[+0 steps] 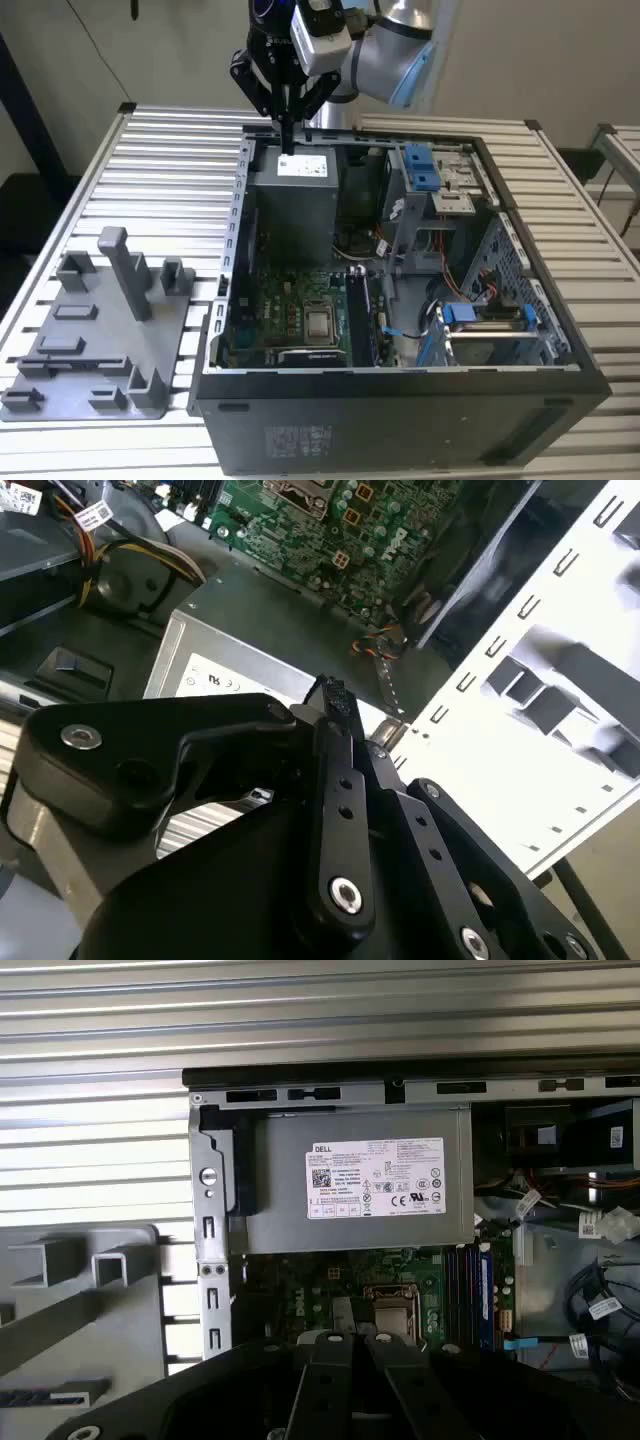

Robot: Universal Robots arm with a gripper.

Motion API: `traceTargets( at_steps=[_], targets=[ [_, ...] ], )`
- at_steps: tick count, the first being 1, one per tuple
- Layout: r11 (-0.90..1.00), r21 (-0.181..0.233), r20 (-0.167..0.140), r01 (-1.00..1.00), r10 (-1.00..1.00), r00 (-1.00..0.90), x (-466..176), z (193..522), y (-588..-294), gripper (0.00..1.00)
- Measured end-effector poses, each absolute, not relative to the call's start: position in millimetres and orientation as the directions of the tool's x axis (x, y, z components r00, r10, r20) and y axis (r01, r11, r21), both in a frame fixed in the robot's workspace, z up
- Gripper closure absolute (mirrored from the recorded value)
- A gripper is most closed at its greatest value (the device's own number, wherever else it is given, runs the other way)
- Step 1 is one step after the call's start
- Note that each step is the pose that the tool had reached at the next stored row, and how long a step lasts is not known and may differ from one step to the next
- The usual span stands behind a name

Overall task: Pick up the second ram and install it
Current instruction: 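Reach for the second ram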

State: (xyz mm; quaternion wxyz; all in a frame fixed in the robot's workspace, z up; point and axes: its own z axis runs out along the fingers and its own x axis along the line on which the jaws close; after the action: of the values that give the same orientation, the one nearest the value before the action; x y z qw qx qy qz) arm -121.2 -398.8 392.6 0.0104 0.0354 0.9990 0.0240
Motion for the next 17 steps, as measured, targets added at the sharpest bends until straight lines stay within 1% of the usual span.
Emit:
traceTargets(
  at_steps=[17],
  targets=[
    [0.996,0.049,-0.019,0.070,0.071,-0.997,-126.6,392.4,-398.8,0.89]
  ],
)
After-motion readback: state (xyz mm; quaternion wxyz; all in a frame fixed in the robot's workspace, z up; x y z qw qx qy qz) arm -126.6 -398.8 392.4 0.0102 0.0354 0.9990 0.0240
